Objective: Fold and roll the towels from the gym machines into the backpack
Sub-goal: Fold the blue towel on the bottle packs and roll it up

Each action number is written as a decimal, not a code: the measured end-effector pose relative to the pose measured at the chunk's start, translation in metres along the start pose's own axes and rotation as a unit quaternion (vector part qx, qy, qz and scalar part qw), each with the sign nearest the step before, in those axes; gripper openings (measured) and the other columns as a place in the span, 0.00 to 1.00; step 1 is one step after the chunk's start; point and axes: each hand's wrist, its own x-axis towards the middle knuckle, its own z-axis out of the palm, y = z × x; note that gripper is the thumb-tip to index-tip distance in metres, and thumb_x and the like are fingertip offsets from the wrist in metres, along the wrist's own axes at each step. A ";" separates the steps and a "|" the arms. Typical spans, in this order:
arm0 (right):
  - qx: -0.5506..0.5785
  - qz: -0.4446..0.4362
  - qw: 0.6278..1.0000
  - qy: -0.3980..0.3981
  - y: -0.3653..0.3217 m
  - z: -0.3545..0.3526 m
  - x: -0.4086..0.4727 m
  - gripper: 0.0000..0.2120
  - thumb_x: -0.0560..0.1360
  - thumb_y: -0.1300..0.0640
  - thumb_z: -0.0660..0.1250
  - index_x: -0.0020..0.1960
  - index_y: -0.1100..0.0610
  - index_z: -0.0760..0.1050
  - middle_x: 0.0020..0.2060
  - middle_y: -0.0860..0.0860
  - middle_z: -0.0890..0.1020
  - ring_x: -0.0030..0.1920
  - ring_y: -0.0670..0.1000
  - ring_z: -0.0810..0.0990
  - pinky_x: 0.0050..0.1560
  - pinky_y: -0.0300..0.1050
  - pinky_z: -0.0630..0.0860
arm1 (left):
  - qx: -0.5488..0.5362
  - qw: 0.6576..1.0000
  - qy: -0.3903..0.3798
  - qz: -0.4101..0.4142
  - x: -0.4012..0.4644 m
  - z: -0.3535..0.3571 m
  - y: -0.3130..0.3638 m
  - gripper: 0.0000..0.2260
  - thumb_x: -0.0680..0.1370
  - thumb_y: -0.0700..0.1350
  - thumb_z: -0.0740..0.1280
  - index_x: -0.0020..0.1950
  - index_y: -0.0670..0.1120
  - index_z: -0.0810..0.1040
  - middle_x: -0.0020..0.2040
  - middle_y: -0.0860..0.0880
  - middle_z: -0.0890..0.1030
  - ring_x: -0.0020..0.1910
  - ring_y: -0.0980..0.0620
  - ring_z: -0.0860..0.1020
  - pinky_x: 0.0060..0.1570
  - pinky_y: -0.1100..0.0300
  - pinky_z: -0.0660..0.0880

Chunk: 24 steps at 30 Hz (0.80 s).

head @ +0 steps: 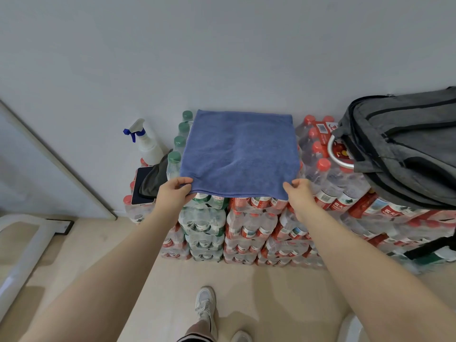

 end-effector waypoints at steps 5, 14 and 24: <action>0.059 0.029 0.997 -0.033 0.015 -0.011 0.002 0.13 0.75 0.60 0.65 0.54 0.58 0.63 0.52 0.56 0.74 0.52 0.55 0.74 0.55 0.50 0.73 | -0.001 1.000 -0.027 -0.014 -0.002 -0.005 0.001 0.10 0.77 0.32 0.60 0.43 0.43 0.77 0.45 0.46 0.77 0.43 0.51 0.78 0.40 0.69 0.79; 0.014 0.004 1.000 -0.023 0.002 -0.013 -0.010 0.09 0.75 0.66 0.60 0.54 0.61 0.65 0.49 0.55 0.73 0.47 0.53 0.73 0.47 0.48 0.69 | 0.042 0.998 -0.042 -0.018 -0.011 -0.011 0.010 0.14 0.75 0.29 0.60 0.59 0.38 0.74 0.49 0.44 0.75 0.38 0.53 0.75 0.47 0.58 0.78; 0.068 -0.145 0.987 -0.030 -0.011 -0.059 -0.044 0.14 0.75 0.66 0.58 0.35 0.50 0.71 0.34 0.49 0.71 0.31 0.49 0.64 0.32 0.42 0.61 | 0.320 0.917 0.036 0.235 -0.034 -0.024 0.015 0.07 0.72 0.34 0.66 0.44 0.45 0.79 0.44 0.47 0.76 0.41 0.49 0.74 0.39 0.63 0.69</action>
